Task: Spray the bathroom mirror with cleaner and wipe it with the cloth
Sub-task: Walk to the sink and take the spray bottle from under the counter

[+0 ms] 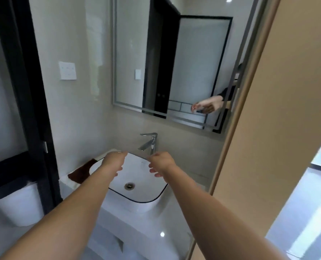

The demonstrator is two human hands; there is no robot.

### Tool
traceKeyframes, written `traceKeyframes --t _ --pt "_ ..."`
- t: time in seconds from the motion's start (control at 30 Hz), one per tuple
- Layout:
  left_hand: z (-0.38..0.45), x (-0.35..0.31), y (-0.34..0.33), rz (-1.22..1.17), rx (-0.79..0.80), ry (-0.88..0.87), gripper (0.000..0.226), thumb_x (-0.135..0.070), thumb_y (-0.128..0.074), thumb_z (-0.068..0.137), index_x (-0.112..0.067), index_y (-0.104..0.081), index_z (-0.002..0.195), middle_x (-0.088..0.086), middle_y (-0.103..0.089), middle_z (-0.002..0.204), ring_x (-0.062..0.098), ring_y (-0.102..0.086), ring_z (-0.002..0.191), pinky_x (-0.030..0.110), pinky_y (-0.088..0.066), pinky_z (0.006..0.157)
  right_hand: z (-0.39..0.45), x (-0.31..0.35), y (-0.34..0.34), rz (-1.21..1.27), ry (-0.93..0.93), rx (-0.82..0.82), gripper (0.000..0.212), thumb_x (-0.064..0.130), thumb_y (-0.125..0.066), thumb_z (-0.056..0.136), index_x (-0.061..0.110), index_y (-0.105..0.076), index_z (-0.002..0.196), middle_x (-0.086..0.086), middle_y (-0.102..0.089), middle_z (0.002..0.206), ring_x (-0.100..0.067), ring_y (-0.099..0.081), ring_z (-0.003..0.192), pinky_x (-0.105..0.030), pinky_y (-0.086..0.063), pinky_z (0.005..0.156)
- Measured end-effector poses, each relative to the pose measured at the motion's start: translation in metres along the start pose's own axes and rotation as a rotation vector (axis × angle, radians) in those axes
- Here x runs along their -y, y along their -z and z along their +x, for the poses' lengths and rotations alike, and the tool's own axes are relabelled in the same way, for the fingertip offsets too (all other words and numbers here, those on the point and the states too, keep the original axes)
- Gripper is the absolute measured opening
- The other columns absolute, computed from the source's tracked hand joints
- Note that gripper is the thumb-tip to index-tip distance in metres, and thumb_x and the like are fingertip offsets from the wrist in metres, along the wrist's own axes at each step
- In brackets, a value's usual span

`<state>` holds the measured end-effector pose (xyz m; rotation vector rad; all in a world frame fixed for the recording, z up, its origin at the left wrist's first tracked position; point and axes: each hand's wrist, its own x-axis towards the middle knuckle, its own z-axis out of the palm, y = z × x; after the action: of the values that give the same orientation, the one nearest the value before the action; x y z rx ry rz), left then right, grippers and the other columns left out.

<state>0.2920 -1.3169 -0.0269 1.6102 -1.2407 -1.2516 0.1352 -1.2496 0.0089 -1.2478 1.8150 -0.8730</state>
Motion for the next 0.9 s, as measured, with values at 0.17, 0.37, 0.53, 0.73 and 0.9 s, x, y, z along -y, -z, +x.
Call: traceKeyframes --t 0.17,0.37,0.53,0.73,0.9 --pt "0.042 -0.044 -0.023 -0.009 0.085 -0.134 0.026 -0.034 -0.054 0.098 -0.009 -0.06 0.104 0.012 -0.06 0.1 0.029 -0.057 0.088 0.034 -0.041 0.077 0.022 0.021 0.029 0.017 -0.012 -0.189 0.03 0.029 -0.059 0.093 0.018 -0.053 0.065 -0.009 -0.06 0.075 -0.026 -0.057 0.07 -0.033 -0.049 0.067" --pt "0.056 -0.091 -0.046 -0.055 0.158 -0.212 0.022 -0.026 -0.052 0.101 -0.005 -0.057 0.096 0.017 -0.056 0.095 0.028 -0.052 0.067 0.03 -0.041 0.069 0.028 0.037 0.061 -0.008 -0.01 -0.319 0.026 0.037 -0.059 0.094 0.014 -0.064 0.105 -0.016 -0.07 0.113 -0.035 -0.067 0.111 -0.047 -0.055 0.097" --pt "0.048 -0.105 -0.043 -0.083 0.234 -0.225 0.02 -0.025 -0.054 0.092 -0.013 -0.054 0.077 0.01 -0.053 0.077 0.025 -0.05 0.066 0.036 -0.042 0.074 0.025 0.044 0.067 0.027 0.003 -0.39 0.018 0.035 -0.058 0.096 0.017 -0.059 0.093 -0.01 -0.07 0.097 -0.03 -0.071 0.097 -0.042 -0.057 0.088" --pt "0.042 -0.076 -0.031 -0.047 0.267 -0.188 0.024 -0.034 -0.053 0.096 -0.016 -0.054 0.079 0.006 -0.054 0.08 0.024 -0.052 0.072 0.028 -0.039 0.065 0.022 0.034 0.036 0.033 -0.028 -0.359 0.019 0.031 -0.057 0.099 0.013 -0.06 0.105 -0.009 -0.066 0.094 -0.024 -0.066 0.083 -0.036 -0.055 0.078" --pt "0.051 -0.025 -0.013 -0.011 0.227 -0.122 0.03 -0.04 -0.054 0.096 -0.013 -0.061 0.107 0.007 -0.06 0.101 0.026 -0.058 0.087 0.035 -0.046 0.081 0.027 0.012 -0.016 0.062 -0.093 -0.245 0.017 0.028 -0.056 0.099 0.012 -0.061 0.095 -0.012 -0.064 0.095 -0.025 -0.065 0.082 -0.037 -0.053 0.08"
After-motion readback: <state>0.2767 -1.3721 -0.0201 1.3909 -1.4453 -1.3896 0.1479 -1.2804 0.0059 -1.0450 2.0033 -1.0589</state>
